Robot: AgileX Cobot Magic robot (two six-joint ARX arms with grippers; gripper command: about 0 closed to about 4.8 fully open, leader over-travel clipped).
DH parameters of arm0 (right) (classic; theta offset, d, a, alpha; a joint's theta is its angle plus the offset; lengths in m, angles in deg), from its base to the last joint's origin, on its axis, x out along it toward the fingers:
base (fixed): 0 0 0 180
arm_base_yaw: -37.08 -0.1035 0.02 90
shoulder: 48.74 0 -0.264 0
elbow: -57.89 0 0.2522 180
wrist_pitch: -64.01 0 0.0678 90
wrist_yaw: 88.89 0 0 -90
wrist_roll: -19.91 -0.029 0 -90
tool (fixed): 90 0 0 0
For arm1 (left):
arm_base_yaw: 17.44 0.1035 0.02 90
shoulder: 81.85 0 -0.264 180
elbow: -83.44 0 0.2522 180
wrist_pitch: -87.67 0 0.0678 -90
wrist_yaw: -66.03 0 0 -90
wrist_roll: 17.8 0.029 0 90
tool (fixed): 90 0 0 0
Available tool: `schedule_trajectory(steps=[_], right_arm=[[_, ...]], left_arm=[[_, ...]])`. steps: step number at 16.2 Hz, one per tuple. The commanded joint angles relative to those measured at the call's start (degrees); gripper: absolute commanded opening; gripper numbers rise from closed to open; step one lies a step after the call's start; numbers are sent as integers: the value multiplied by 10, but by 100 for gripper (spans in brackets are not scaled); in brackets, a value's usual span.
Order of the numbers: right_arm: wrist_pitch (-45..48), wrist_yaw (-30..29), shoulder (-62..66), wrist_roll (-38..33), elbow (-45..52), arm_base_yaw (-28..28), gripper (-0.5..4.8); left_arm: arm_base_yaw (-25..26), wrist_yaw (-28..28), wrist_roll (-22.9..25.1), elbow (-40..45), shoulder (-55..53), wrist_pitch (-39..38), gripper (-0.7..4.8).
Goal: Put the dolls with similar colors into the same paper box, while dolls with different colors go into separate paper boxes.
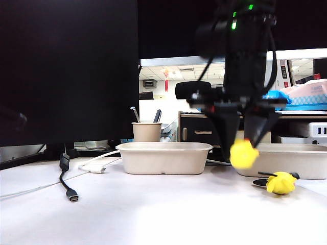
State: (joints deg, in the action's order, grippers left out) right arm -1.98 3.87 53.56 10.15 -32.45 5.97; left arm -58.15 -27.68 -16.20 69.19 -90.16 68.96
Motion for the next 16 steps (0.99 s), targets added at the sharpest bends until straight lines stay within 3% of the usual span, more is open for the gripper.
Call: schedule_trajectory(steps=[1, 6, 16], right_arm=[[31, -31, -9, -1, -2, -1, 198], [121, -99, -9, -10, -9, -8, 198], [382, -169, 18, -12, -27, -26, 199]], left_arm=[[26, -2, -1, 0, 22, 7, -5], [86, -1, -1, 0, 60, 8, -5], [98, -2, -1, 0, 81, 7, -5]])
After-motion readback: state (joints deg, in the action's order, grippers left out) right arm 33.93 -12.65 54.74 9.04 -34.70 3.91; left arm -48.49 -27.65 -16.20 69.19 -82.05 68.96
